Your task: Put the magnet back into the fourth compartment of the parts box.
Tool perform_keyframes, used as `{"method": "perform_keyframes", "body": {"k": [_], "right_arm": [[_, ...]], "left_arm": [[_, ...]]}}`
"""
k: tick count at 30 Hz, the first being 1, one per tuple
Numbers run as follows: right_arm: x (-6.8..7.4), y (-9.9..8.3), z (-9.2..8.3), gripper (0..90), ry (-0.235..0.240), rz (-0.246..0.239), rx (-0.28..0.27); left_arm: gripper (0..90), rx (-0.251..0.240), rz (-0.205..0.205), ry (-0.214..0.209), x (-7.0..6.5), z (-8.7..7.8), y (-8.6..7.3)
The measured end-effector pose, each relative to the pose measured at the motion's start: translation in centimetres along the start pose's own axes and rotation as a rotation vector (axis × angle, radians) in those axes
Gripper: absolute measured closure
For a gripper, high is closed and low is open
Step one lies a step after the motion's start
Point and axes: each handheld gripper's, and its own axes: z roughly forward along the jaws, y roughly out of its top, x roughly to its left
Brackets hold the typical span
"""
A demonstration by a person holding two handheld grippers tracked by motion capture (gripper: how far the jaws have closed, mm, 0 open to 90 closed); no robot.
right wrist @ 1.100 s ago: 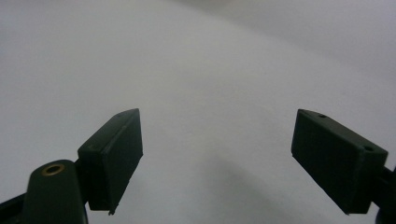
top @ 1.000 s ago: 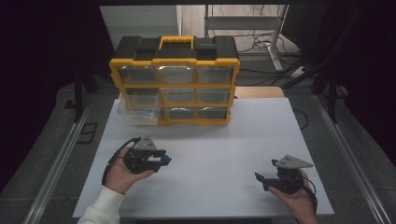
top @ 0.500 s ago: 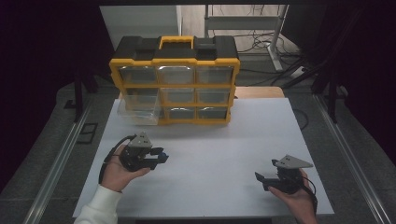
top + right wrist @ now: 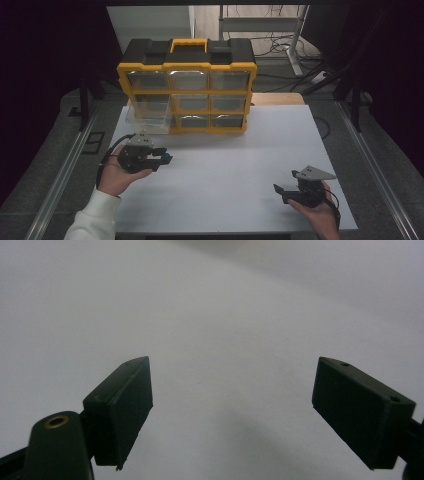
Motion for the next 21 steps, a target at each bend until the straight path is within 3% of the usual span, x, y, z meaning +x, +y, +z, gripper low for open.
{"method": "perform_keyframes", "body": {"k": [21], "right_arm": [[0.0,0.0,0.1,16.9,0.000,0.002,0.002]], "left_arm": [[62.2,-0.029,-0.024,0.010,2.5,-1.6,1.6]]}}
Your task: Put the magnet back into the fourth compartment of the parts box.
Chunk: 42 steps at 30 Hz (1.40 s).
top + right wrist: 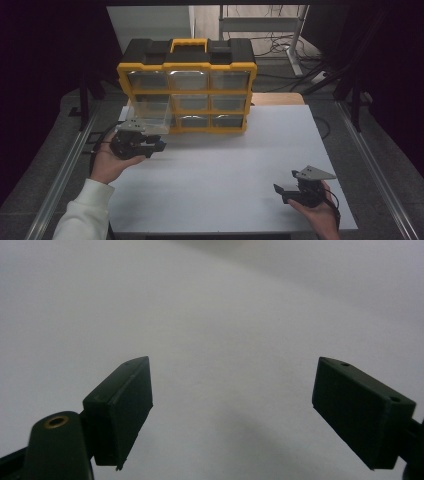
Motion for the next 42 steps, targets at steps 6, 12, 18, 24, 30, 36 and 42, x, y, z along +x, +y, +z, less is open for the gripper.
{"method": "perform_keyframes", "body": {"k": [6,12,18,24,30,36,42], "right_arm": [[0.0,0.0,0.0,16.9,0.000,0.002,-0.003],[0.0,0.0,0.0,16.9,0.000,0.001,-0.003],[0.0,0.0,0.2,16.9,0.003,0.001,0.002],[0.0,0.0,0.1,16.9,0.002,0.003,0.001],[0.1,0.0,0.2,16.9,0.001,-0.001,0.002],[0.0,0.0,0.1,16.9,0.000,0.000,0.002],[0.0,0.0,0.1,16.9,-0.001,0.002,0.002]], "left_arm": [[62.2,-0.018,-0.007,0.004,0.6,-0.6,0.5],[62.2,-0.045,-0.013,0.013,1.0,-1.3,0.9],[62.2,-0.064,-0.016,0.014,1.2,-1.8,1.3],[62.2,-0.083,-0.017,0.022,1.5,-2.2,1.9],[62.3,-0.112,-0.001,0.044,1.7,-2.8,2.6],[62.2,-0.144,-0.030,0.039,2.6,-3.2,3.0],[62.3,-0.151,-0.050,0.056,3.7,-3.0,2.9]]}}
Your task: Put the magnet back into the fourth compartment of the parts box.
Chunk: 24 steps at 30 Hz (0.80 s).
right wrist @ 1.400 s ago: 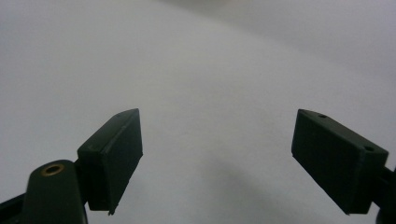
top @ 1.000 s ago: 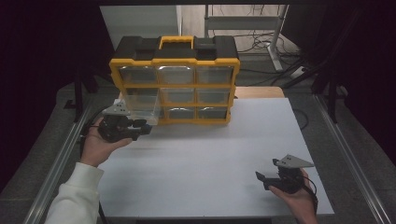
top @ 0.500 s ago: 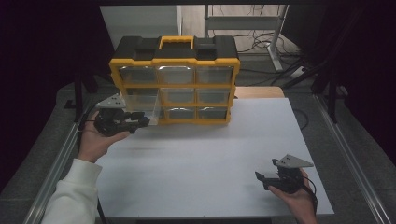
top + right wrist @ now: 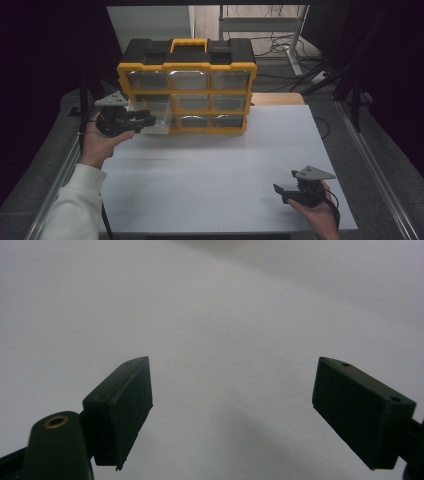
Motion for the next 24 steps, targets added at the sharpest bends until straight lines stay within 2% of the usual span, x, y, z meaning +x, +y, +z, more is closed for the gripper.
{"method": "perform_keyframes", "body": {"k": [4,8,15,20,24], "right_arm": [[0.0,0.0,0.0,16.8,-0.001,0.000,0.001],[0.0,0.0,0.0,16.7,-0.003,0.004,-0.002],[0.0,0.0,0.0,16.7,0.000,0.001,0.000],[-0.1,0.0,0.0,16.7,-0.001,0.004,-0.001],[0.0,0.0,0.1,16.7,0.000,0.001,0.002]], "left_arm": [[62.2,0.007,-0.011,0.022,0.6,0.4,0.1],[62.2,-0.016,-0.036,0.040,1.2,0.4,0.5],[62.2,-0.015,-0.073,0.073,2.3,1.1,0.8],[62.1,-0.023,-0.088,0.119,2.6,1.7,0.9],[62.1,-0.028,-0.085,0.138,2.7,2.0,0.9]]}}
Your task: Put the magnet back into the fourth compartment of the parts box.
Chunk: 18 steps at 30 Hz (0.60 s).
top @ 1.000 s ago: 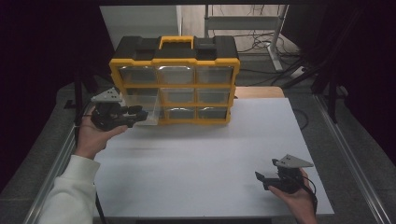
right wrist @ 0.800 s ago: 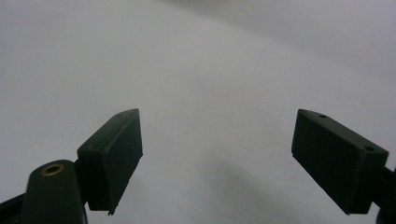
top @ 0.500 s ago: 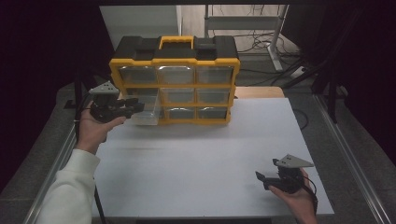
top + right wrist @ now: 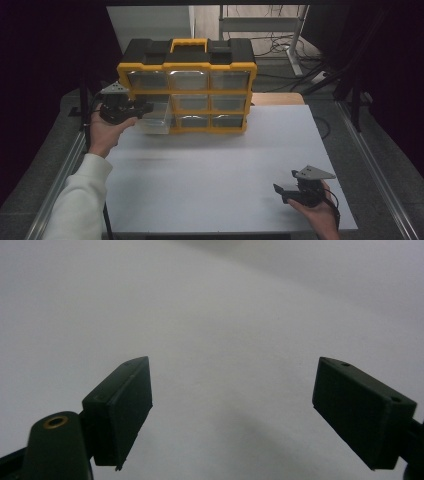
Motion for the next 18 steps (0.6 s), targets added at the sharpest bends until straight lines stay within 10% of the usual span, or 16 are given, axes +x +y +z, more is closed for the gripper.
{"method": "perform_keyframes", "body": {"k": [8,13,18], "right_arm": [[0.0,0.0,-0.1,16.7,0.000,0.000,-0.001],[0.0,0.0,-0.1,16.7,0.000,0.003,0.001],[0.0,0.0,-0.1,16.7,-0.002,0.000,0.000]], "left_arm": [[60.8,-0.001,-0.005,0.004,0.1,0.3,-0.3],[21.4,-0.043,-0.011,-0.018,-0.6,0.1,-0.4],[12.2,-0.032,0.004,-0.065,-1.7,-0.3,-0.6]]}}
